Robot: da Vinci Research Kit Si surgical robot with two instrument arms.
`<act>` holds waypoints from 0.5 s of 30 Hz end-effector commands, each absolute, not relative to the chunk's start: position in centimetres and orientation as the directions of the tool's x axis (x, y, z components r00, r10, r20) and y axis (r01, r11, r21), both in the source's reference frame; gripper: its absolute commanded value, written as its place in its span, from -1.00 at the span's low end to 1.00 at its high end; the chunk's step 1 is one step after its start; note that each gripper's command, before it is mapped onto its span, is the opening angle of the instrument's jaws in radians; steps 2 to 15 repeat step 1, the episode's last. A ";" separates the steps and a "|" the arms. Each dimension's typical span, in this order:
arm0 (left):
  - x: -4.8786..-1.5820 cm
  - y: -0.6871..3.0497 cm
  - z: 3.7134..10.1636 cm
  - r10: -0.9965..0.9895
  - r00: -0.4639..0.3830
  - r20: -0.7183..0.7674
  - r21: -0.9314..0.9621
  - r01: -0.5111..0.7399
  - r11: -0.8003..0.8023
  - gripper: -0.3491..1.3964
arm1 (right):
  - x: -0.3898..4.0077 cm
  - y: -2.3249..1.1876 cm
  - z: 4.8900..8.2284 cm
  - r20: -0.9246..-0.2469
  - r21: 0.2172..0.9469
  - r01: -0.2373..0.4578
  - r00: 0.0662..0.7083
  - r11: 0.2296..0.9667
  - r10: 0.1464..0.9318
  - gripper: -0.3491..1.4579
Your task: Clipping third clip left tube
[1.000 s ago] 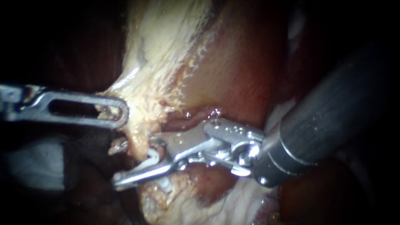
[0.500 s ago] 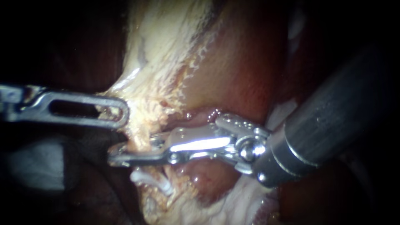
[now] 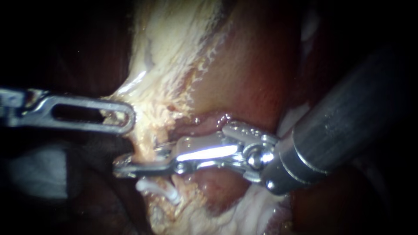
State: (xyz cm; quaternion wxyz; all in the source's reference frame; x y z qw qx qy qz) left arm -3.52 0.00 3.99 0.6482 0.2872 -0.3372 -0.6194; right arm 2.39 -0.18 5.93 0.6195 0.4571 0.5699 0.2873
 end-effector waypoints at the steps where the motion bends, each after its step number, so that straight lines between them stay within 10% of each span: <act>1: -3.52 0.00 3.98 -0.997 0.006 0.081 0.791 0.609 0.068 -1.00 | 2.38 -0.17 5.94 -0.443 0.894 0.164 0.185 0.417 0.877 -1.00; 15: -3.52 0.00 3.98 -0.997 0.006 0.081 0.791 0.609 0.068 -1.00 | 2.38 -0.17 5.94 -0.443 0.894 0.164 0.185 0.417 0.877 -1.00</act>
